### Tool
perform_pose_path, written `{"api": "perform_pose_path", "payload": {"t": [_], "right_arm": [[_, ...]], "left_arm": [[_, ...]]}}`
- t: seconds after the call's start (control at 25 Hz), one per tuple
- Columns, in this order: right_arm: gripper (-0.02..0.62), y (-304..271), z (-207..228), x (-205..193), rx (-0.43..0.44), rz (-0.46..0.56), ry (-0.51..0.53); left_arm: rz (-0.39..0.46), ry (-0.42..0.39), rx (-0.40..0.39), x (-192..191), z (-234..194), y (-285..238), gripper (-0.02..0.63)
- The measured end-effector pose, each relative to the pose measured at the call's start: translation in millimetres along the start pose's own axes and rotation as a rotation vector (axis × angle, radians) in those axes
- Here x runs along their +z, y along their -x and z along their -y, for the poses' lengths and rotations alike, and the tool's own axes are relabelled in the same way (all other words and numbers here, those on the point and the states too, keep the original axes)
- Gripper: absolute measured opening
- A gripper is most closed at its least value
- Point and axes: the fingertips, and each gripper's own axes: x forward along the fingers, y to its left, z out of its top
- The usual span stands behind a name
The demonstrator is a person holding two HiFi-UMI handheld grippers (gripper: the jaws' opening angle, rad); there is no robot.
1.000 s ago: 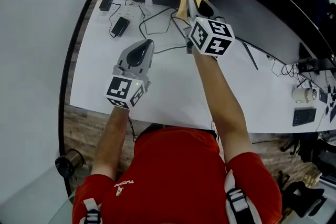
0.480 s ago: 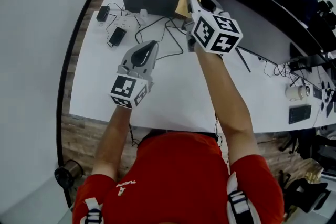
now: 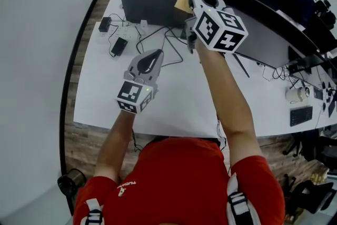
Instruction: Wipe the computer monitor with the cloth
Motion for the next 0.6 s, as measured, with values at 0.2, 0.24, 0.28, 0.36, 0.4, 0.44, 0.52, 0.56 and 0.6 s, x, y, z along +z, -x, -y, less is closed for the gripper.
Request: {"api": "perform_pose_path", "payload": {"t": [0.2,0.24,0.28,0.36,0.4,0.44,0.52,0.56,0.6], "right_arm": [[0.058,6,-2,20,0.02,0.042,-0.003],[0.058,8,-2,22,0.025,0.048,-0.005],[0.059,10,-3,24,0.031,0.053,-0.007],[0.059,17,-6,27,0.049,0.064,-0.011],[0.06,21,-7,29,0.062,0.071,-0.011],[0.059,26,-9,30,0.077,0.078,-0.009],[0.059,38,-13,31,0.112,0.09,0.004],[0.06,45,-16,29,0.13,0.092,0.015],[0.06,52,-18,26,0.147,0.091,0.028]], "left_arm": [[0.007,-0.008,-0.014,5,4,-6,0.011],[0.007,-0.009,-0.016,6,5,-7,0.011],[0.006,-0.009,-0.018,6,5,-8,0.011],[0.008,-0.008,-0.019,6,6,-10,0.011],[0.011,-0.007,-0.018,7,6,-11,0.011],[0.016,-0.007,-0.017,9,7,-13,0.011],[0.025,-0.007,-0.013,12,9,-16,0.011],[0.028,-0.007,-0.012,13,10,-18,0.011],[0.033,-0.007,-0.009,15,11,-19,0.011]]}}
